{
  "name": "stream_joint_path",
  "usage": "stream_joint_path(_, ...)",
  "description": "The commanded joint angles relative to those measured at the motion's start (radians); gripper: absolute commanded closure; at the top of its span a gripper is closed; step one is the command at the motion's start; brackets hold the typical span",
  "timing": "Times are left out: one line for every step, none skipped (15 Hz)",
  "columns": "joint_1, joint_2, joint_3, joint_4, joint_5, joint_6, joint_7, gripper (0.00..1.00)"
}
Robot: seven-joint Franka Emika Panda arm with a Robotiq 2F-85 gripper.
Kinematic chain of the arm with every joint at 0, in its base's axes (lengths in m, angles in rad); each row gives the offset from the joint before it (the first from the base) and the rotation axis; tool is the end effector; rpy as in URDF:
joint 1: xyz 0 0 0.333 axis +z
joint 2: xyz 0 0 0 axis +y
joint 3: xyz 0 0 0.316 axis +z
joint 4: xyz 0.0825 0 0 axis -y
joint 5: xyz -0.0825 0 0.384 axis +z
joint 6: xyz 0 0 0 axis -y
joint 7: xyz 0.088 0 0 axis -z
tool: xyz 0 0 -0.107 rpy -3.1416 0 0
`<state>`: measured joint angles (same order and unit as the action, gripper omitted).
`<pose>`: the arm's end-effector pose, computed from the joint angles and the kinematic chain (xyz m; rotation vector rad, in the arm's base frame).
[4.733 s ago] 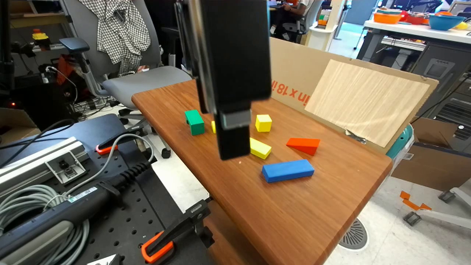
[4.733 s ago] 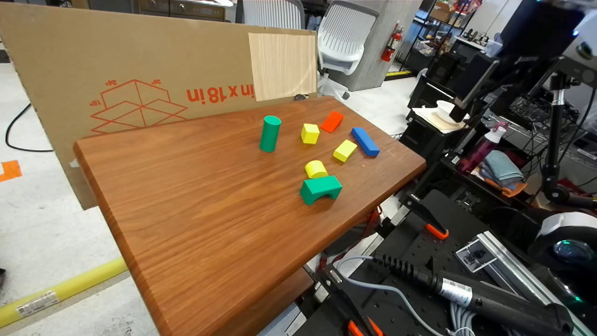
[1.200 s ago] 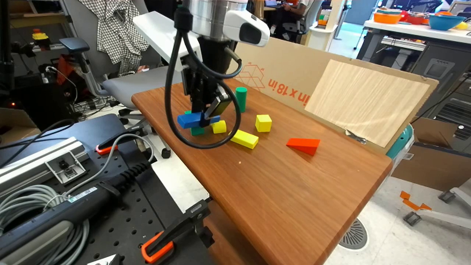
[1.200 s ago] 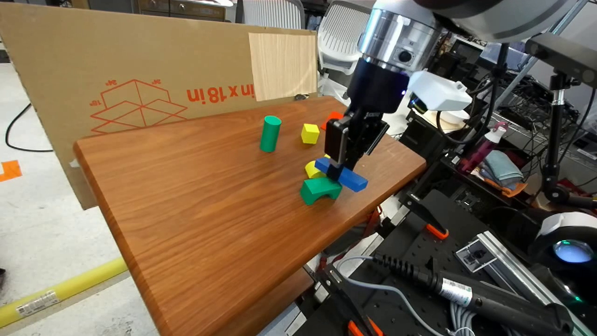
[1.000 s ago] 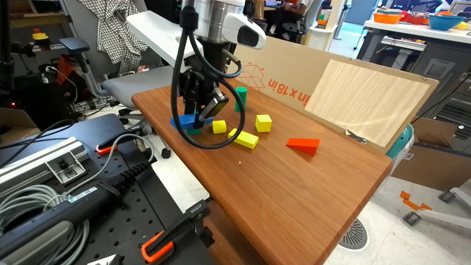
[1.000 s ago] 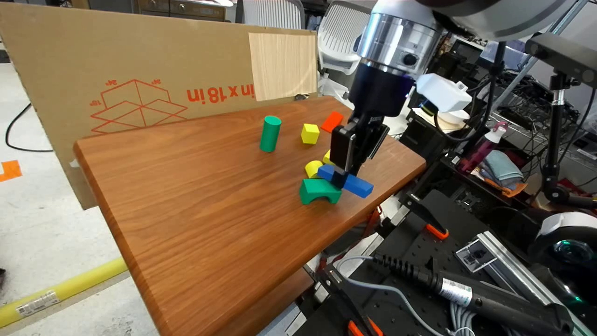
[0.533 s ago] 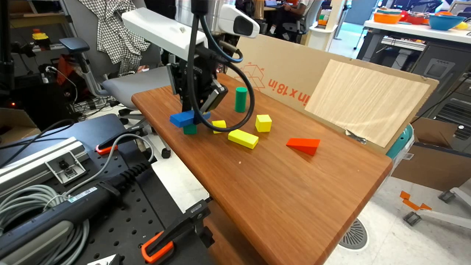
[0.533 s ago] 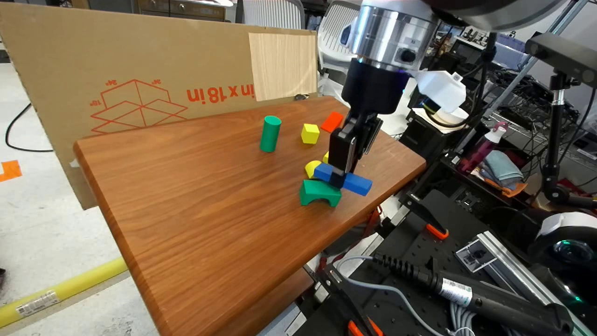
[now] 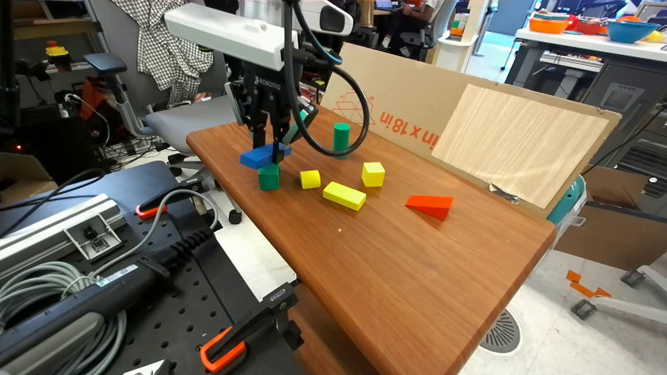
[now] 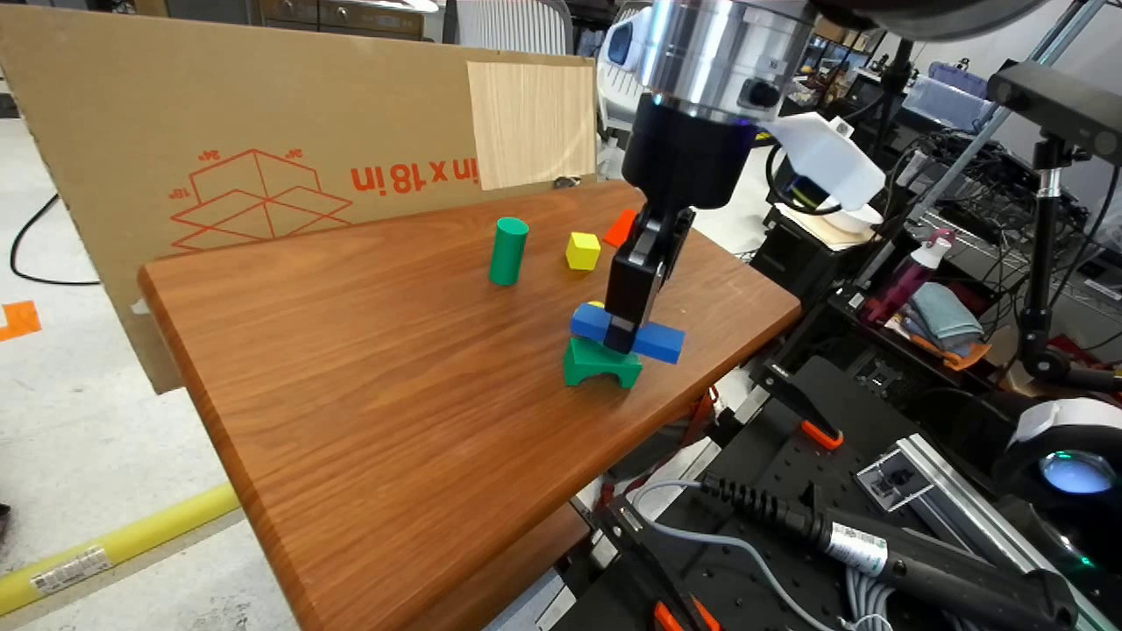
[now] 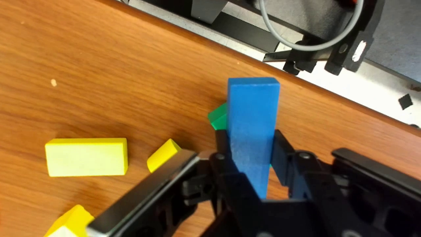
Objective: Pick up the rectangular blue block and put it on top of the green block to the left.
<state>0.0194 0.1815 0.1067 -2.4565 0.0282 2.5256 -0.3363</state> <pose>0.4674 0.0604 0.2167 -3.0176 -0.6713 0.1661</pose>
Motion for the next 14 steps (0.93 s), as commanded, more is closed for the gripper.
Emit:
stream_joint_path(-0.008,-0.006,0.023,-0.015,0.028,0.033,-0.116,0.91)
stream_joint_path(-0.008,-0.003,0.029,-0.016,0.030,0.040,-0.143,0.91)
stream_joint_path(-0.009,0.001,0.034,-0.015,0.029,0.044,-0.171,0.91)
stream_joint_path(-0.011,0.008,0.039,-0.012,0.029,0.036,-0.209,0.91)
stream_joint_path(-0.013,0.012,0.043,-0.013,0.027,0.035,-0.244,0.91)
stream_joint_path(-0.016,0.017,0.047,-0.014,0.025,0.033,-0.282,0.91)
stream_joint_path(-0.020,0.020,0.049,-0.017,0.016,0.031,-0.323,0.91)
stream_joint_path(-0.019,0.022,0.046,-0.020,-0.002,0.027,-0.358,0.91)
stream_joint_path(-0.015,0.023,0.039,-0.022,-0.032,0.025,-0.387,0.91)
stream_joint_path(-0.010,0.020,0.031,-0.023,-0.068,0.026,-0.414,0.84)
stream_joint_path(-0.006,0.018,0.025,-0.025,-0.098,0.030,-0.436,0.85)
stream_joint_path(-0.003,0.015,0.020,-0.025,-0.128,0.032,-0.453,0.91)
stream_joint_path(-0.002,0.013,0.017,-0.026,-0.153,0.034,-0.468,0.91)
stream_joint_path(-0.001,0.011,0.015,-0.027,-0.177,0.037,-0.480,0.91)
